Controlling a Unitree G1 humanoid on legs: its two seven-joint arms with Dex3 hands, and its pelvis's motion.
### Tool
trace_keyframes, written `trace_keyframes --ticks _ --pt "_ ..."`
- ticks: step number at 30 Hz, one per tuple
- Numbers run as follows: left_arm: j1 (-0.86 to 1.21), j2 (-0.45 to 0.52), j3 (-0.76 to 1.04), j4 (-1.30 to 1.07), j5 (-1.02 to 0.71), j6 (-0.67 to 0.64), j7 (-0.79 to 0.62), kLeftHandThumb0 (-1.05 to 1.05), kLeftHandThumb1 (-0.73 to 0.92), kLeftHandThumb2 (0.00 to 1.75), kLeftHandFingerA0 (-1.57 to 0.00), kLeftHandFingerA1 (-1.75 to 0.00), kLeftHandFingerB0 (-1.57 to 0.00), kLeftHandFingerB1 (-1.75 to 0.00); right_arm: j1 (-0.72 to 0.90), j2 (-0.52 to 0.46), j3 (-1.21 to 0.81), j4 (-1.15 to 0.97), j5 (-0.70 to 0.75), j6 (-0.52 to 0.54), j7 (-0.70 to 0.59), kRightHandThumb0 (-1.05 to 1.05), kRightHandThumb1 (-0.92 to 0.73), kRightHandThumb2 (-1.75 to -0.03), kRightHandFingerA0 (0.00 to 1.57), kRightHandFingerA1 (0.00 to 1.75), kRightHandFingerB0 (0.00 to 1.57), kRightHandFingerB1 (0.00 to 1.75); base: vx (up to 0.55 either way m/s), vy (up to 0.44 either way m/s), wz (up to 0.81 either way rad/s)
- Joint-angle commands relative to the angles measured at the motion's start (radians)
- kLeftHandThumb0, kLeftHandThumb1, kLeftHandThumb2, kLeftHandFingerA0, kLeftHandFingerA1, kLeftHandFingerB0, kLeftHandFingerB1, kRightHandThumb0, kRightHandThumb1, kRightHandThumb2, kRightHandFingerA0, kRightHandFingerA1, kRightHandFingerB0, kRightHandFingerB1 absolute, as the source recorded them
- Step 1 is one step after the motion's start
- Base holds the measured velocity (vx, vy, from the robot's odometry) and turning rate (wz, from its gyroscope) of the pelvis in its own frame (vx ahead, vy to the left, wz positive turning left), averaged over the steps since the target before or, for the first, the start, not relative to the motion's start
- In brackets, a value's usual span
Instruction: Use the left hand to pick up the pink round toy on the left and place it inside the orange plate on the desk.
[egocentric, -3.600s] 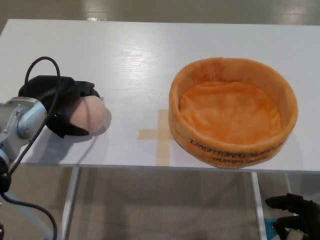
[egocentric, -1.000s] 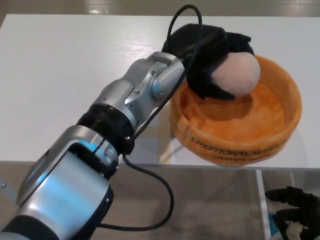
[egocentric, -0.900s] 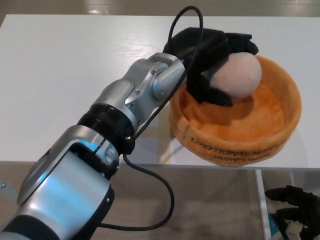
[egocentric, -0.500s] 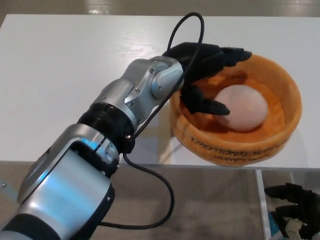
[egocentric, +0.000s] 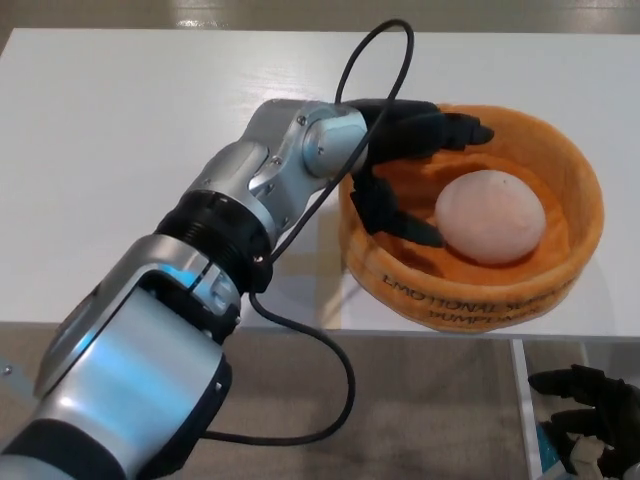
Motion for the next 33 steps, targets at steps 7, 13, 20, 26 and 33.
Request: trace_keyframes --ticks 7,13,20,26,33 --pt "0.159 0.18 0.214 -0.699 -0.29 0.032 -0.234 -0.32 0.31 0.59 -0.11 -0.37 -0.05 -0.18 0.018 -0.008 -0.001 -0.002 0.003 0.004 0.008 -0.12 -0.64 -0.58 0.57 0.51 0.67 0.49 0.0 0.0 0.0" --pt "0.25 0.254 0.314 -0.875 -0.474 0.005 -0.316 -0.25 0.39 0.56 -0.26 -0.35 -0.17 -0.31 0.021 -0.008 -0.004 0.003 0.008 0.0 0.012 -0.13 -0.64 -0.58 0.59 0.52 0.67 0.5 0.0 0.0 0.0" --pt "0.519 0.443 0.513 -1.234 -0.752 0.098 -0.463 -0.22 0.56 0.58 -0.36 -0.37 -0.34 -0.32 0.035 -0.016 0.0 0.003 0.002 -0.016 0.01 -0.12 -0.64 -0.58 0.57 0.52 0.68 0.51 0.0 0.0 0.0" --pt "0.66 0.533 0.555 -1.317 -0.917 0.179 -0.606 -0.23 0.61 0.58 -0.42 -0.4 -0.35 -0.32 0.032 -0.016 0.0 0.008 0.001 -0.013 0.006 -0.12 -0.64 -0.58 0.61 0.54 0.69 0.51 0.0 0.0 0.0" --pt "0.812 0.522 0.575 -1.252 -1.148 0.24 -0.822 -0.26 0.52 0.65 -0.45 -0.5 -0.4 -0.42 0.037 -0.013 -0.002 0.005 0.005 -0.012 0.006 -0.11 -0.64 -0.58 0.57 0.52 0.68 0.51 0.0 0.0 0.0"
